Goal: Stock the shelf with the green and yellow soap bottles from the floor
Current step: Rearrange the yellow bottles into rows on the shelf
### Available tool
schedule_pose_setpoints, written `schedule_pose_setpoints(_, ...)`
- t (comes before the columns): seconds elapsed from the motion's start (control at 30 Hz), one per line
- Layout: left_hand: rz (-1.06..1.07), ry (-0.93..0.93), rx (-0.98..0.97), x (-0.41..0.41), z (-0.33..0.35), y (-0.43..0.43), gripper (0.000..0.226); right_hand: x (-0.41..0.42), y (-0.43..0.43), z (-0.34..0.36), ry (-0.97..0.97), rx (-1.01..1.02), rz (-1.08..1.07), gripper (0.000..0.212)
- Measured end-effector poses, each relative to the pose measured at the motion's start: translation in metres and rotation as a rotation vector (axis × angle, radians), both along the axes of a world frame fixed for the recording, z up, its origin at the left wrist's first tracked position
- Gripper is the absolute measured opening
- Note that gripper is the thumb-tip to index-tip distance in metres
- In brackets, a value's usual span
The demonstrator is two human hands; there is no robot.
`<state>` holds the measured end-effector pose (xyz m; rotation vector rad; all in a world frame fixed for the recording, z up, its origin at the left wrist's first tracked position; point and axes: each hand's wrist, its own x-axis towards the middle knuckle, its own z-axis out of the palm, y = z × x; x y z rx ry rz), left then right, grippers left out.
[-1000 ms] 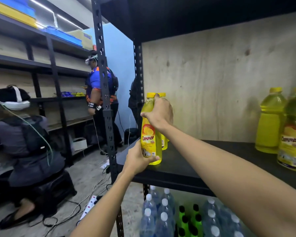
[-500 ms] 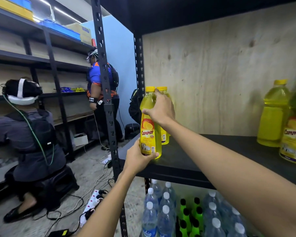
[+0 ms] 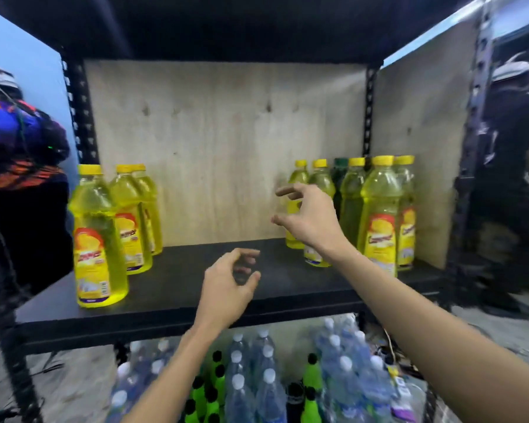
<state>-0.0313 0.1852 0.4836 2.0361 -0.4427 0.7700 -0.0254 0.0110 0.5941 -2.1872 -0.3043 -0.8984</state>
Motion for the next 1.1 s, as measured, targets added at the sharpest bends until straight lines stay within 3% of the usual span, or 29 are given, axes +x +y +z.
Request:
schedule_pose_setpoints(0.17,-0.208,0.262,-0.116,0.033,0.001,-0.115,0.041,0.009,-0.096,0.015,-0.098,-0.005,-0.316,0.051)
schedule_pose_setpoints(0.27,-0.210,0.366,-0.088,0.049,-0.002,-0.169,0.073,0.020,-0.135,0.025,-0.100,0.040,-0.427,0.062)
schedule_pose_setpoints(0.4,-0.135,0.373,-0.062,0.060,-0.006,-0.224,0.103,0.038,-0.161,0.031,0.039,0.045,-0.359,0.088)
schedule_pose_setpoints(0.7,-0.008,0.323,-0.150,0.057,-0.013,-0.273,0.103,0.054,-0.172,0.019,-0.015,0.107,-0.269,0.093)
schedule_pose_setpoints(1.1,0.032,0.161,-0.229,0.035,-0.020,-0.259,0.087,0.012,-0.138,0.002,-0.277,0.055,-0.261,0.088)
